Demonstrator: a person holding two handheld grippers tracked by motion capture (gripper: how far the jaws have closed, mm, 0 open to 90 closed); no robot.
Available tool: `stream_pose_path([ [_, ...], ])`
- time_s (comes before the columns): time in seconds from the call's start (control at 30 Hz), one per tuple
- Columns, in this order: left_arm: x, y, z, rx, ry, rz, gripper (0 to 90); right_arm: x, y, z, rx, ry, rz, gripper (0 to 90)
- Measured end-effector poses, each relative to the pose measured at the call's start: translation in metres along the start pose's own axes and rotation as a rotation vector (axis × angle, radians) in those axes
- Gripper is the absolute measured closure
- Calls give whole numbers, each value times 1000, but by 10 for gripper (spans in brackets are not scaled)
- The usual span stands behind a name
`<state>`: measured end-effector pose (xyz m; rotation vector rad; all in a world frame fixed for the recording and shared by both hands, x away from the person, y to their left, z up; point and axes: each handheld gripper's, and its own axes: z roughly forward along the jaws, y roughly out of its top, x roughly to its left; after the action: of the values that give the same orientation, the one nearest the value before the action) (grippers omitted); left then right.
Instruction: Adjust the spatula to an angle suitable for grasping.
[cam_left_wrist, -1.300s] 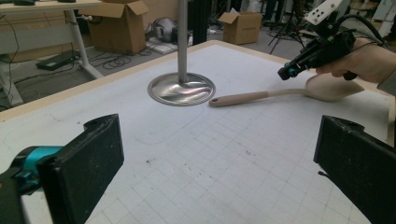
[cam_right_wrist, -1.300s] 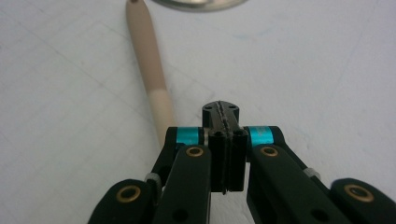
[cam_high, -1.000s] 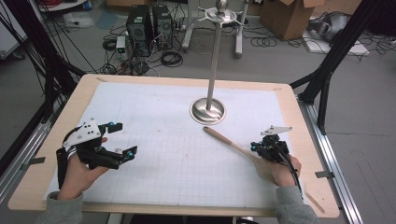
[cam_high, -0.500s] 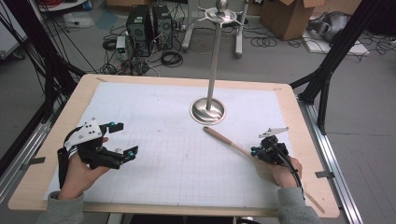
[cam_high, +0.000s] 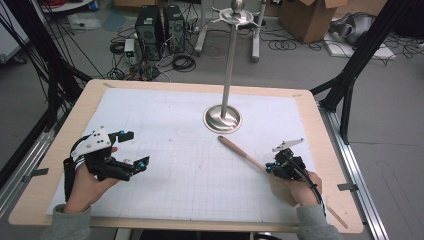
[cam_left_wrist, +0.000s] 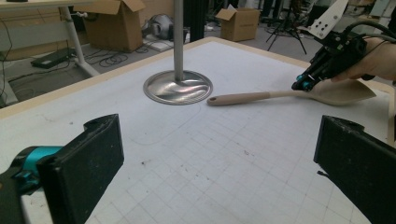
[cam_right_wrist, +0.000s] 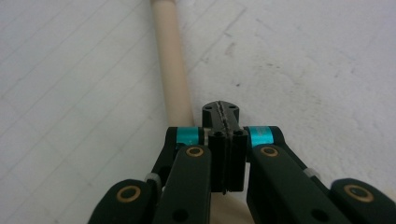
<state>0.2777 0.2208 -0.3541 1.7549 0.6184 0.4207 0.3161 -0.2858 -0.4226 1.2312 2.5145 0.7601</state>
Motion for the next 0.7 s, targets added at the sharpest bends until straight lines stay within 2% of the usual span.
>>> stream_pose_path([
  [0.2, -1, 0, 2, 5, -4, 1, 19, 17, -1, 3, -1, 29, -28, 900],
  [0.43, -1, 1, 3, 1, -6, 0, 19, 31, 1, 4, -5, 30, -47, 900],
  [0.7, -1, 2, 2, -2, -4, 2, 19, 33, 0, 4, -13, 34, -43, 900],
])
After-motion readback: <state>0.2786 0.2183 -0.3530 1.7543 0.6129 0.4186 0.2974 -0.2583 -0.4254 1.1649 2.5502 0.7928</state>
